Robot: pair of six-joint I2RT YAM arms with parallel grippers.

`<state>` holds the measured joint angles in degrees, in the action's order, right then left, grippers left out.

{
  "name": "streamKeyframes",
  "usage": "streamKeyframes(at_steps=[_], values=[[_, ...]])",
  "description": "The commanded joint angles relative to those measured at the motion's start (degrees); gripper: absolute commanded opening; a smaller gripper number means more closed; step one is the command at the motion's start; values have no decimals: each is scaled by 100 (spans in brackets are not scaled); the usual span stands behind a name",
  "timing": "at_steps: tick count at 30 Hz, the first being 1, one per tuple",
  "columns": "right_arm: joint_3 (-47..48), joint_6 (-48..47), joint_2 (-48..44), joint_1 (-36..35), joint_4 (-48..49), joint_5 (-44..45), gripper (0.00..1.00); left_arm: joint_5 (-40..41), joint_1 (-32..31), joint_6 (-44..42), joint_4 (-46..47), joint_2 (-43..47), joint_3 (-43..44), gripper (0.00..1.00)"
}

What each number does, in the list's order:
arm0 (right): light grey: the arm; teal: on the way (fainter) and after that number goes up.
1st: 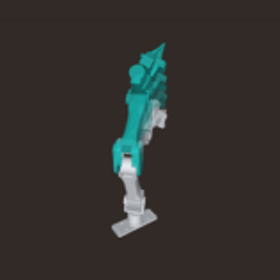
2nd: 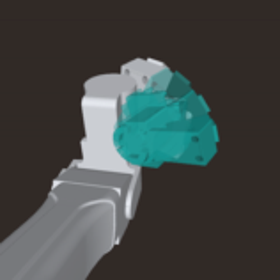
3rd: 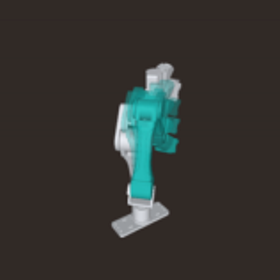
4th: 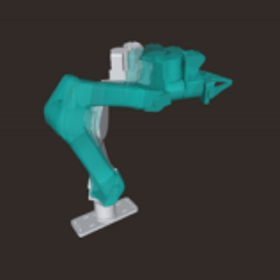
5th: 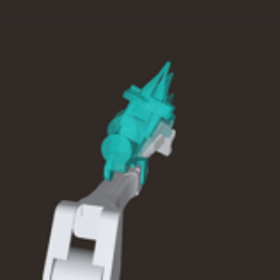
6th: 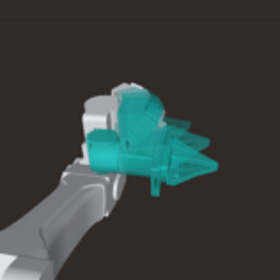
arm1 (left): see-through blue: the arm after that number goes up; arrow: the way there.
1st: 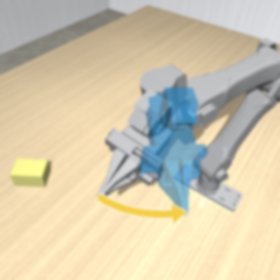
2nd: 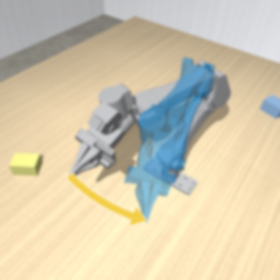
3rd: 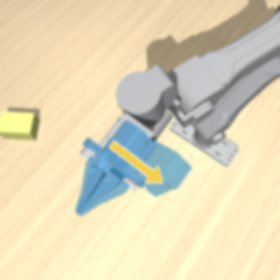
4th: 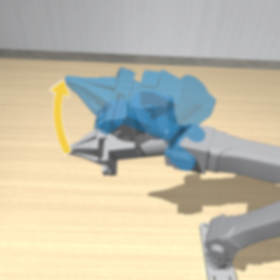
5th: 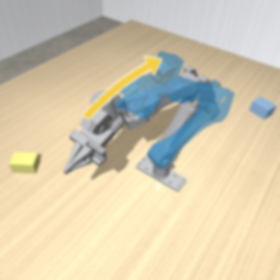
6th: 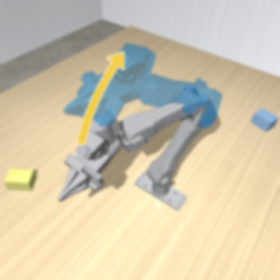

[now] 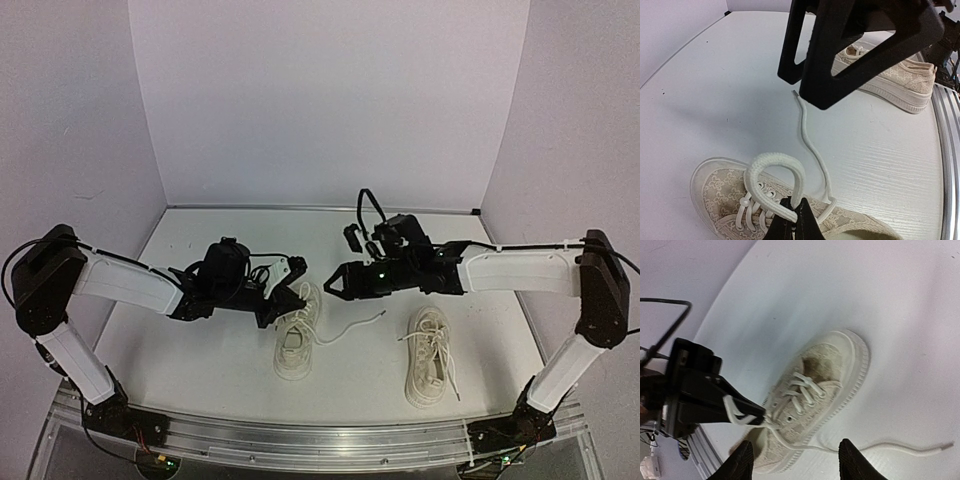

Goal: Tie the shoes

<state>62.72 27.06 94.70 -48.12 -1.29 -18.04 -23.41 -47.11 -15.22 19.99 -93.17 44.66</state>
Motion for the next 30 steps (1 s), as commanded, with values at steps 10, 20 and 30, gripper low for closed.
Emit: streamKeyframes(at_steps=[10, 20, 30], values=[[-168, 270, 783, 14, -1343, 1077, 60, -134, -34, -116, 242, -86, 142, 0], [248, 122, 1490, 38, -1228, 1101, 62, -106, -35, -165, 177, -124, 183, 0], [950, -110, 2194, 144, -1171, 926, 60, -135, -44, -148, 234, -133, 179, 0]])
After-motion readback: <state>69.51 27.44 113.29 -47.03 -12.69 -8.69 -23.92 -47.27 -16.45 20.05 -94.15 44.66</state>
